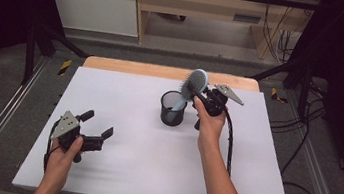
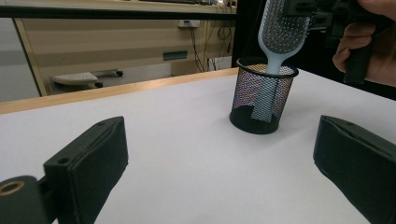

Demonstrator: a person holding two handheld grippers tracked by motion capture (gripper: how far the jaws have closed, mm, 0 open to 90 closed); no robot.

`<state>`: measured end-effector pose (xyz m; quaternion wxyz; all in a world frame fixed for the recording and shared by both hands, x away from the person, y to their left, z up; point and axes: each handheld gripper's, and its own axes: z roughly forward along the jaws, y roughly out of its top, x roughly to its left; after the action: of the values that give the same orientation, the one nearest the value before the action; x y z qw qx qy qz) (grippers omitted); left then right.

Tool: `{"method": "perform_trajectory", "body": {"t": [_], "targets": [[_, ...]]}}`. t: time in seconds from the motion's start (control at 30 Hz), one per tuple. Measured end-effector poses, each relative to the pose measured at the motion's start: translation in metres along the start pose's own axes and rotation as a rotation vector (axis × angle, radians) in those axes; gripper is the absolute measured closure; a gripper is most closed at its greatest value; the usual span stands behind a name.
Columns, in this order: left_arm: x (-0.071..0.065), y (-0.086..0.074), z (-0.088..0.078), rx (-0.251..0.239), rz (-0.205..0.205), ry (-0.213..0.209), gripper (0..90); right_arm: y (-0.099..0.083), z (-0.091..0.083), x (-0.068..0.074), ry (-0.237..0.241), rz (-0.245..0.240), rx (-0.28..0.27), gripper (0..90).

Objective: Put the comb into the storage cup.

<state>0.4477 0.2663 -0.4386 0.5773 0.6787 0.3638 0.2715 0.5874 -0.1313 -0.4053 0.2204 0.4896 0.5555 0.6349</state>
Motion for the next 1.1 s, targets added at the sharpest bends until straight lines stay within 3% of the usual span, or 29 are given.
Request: {"method": "perform_trajectory", "body": {"t": [0.9, 1.1], "targets": [[0.0002, 0.0003, -0.0002, -0.004, -0.002, 0.000, 3.2, -0.0009, 0.0007, -0.0010, 0.002, 0.009, 0.021, 35.0], [0.0005, 0.0004, -0.0005, -0.005, -0.004, 0.000, 3.2, -0.0022, 0.0018, -0.0018, -0.002, 0.018, 0.044, 24.1]]}}
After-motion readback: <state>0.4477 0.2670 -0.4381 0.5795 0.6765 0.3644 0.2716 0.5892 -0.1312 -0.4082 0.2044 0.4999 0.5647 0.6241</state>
